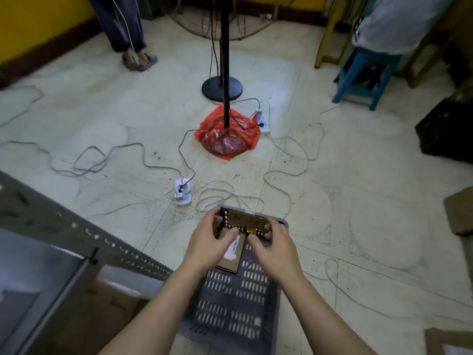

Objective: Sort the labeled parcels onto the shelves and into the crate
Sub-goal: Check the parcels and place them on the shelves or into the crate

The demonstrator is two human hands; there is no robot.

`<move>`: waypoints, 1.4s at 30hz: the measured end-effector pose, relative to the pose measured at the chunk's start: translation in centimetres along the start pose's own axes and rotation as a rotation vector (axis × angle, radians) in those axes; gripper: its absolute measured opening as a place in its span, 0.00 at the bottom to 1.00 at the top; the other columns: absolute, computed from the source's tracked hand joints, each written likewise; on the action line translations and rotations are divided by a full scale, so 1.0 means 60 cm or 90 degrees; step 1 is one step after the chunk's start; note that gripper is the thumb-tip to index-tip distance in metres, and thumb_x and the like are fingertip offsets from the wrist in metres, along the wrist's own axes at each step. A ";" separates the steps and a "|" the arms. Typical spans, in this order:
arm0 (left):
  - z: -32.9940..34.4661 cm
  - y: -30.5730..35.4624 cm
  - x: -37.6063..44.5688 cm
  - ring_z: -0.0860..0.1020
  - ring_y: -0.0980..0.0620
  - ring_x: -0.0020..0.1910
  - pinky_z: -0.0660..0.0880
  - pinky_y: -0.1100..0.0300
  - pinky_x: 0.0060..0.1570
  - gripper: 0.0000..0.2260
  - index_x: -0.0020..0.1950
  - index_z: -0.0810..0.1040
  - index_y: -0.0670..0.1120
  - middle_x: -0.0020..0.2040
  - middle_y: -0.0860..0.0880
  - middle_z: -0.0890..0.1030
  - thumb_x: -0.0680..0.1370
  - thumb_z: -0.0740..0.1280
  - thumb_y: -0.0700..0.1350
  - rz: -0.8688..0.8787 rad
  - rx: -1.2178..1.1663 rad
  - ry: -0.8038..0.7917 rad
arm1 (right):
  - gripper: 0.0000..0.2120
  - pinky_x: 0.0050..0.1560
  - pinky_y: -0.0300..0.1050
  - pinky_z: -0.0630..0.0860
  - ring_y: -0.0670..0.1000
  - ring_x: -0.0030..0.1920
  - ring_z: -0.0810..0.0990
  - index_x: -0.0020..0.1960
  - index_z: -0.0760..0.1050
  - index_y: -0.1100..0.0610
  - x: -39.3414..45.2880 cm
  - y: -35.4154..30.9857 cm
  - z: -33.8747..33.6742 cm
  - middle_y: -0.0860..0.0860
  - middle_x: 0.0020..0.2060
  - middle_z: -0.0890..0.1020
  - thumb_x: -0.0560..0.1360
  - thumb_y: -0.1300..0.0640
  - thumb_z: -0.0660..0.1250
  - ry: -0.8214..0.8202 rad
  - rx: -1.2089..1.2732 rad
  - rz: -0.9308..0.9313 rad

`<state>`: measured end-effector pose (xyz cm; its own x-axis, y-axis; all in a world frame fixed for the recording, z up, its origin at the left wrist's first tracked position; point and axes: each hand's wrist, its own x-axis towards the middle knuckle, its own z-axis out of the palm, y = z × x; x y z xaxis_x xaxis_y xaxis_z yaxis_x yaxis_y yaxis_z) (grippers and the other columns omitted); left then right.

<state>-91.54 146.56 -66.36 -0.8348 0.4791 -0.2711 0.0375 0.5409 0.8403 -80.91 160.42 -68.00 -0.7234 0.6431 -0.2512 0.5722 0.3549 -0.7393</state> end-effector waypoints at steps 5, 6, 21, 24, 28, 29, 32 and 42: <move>-0.092 0.161 -0.076 0.75 0.59 0.62 0.71 0.61 0.60 0.24 0.69 0.68 0.59 0.60 0.58 0.77 0.76 0.72 0.54 0.049 -0.064 0.045 | 0.33 0.63 0.51 0.77 0.45 0.62 0.75 0.77 0.64 0.49 -0.076 -0.147 -0.132 0.44 0.65 0.74 0.76 0.42 0.69 0.057 0.060 -0.028; -0.108 0.193 -0.091 0.75 0.61 0.61 0.71 0.63 0.59 0.23 0.68 0.68 0.60 0.59 0.59 0.77 0.76 0.72 0.53 0.062 -0.081 0.054 | 0.32 0.63 0.51 0.77 0.43 0.60 0.75 0.76 0.64 0.48 -0.091 -0.172 -0.159 0.43 0.64 0.74 0.76 0.42 0.69 0.067 0.073 -0.040; -0.237 0.441 -0.387 0.77 0.62 0.58 0.76 0.52 0.62 0.20 0.67 0.72 0.56 0.58 0.57 0.79 0.77 0.72 0.49 0.178 -0.167 0.236 | 0.27 0.56 0.46 0.79 0.40 0.58 0.77 0.73 0.68 0.46 -0.322 -0.375 -0.393 0.40 0.58 0.76 0.76 0.47 0.71 0.094 0.203 -0.251; -0.266 0.462 -0.466 0.77 0.63 0.58 0.77 0.52 0.60 0.19 0.66 0.72 0.59 0.58 0.58 0.79 0.77 0.72 0.51 0.192 -0.178 0.291 | 0.26 0.55 0.44 0.79 0.40 0.58 0.78 0.72 0.68 0.44 -0.381 -0.407 -0.415 0.41 0.61 0.77 0.76 0.47 0.71 0.057 0.209 -0.310; -0.307 0.476 -0.559 0.77 0.62 0.58 0.77 0.53 0.61 0.19 0.63 0.72 0.62 0.58 0.57 0.79 0.74 0.71 0.56 0.203 -0.189 0.358 | 0.25 0.51 0.38 0.78 0.39 0.57 0.78 0.71 0.69 0.43 -0.449 -0.444 -0.427 0.40 0.58 0.78 0.76 0.46 0.71 0.008 0.224 -0.378; -0.322 0.476 -0.586 0.78 0.62 0.58 0.77 0.51 0.61 0.20 0.65 0.72 0.61 0.58 0.57 0.79 0.74 0.71 0.55 0.204 -0.189 0.379 | 0.25 0.50 0.36 0.77 0.39 0.57 0.78 0.71 0.70 0.43 -0.467 -0.457 -0.425 0.40 0.58 0.79 0.76 0.46 0.71 -0.008 0.232 -0.395; -0.359 0.472 -0.657 0.78 0.61 0.58 0.77 0.51 0.61 0.20 0.66 0.71 0.60 0.58 0.59 0.79 0.75 0.70 0.56 0.206 -0.192 0.433 | 0.26 0.47 0.29 0.75 0.38 0.57 0.78 0.72 0.70 0.45 -0.515 -0.489 -0.417 0.41 0.58 0.79 0.76 0.47 0.71 -0.057 0.256 -0.431; -0.476 0.408 -0.939 0.76 0.63 0.57 0.74 0.65 0.55 0.17 0.66 0.71 0.58 0.58 0.57 0.78 0.79 0.69 0.50 0.191 -0.158 0.624 | 0.31 0.54 0.39 0.78 0.42 0.59 0.78 0.72 0.68 0.45 -0.744 -0.589 -0.342 0.43 0.60 0.79 0.71 0.39 0.67 -0.232 0.309 -0.558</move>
<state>-59.27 113.04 -17.11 -0.8926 -0.2588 0.3693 0.2955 0.2830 0.9125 -60.93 133.10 -17.83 -0.9261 0.0235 0.3764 -0.3608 0.2352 -0.9025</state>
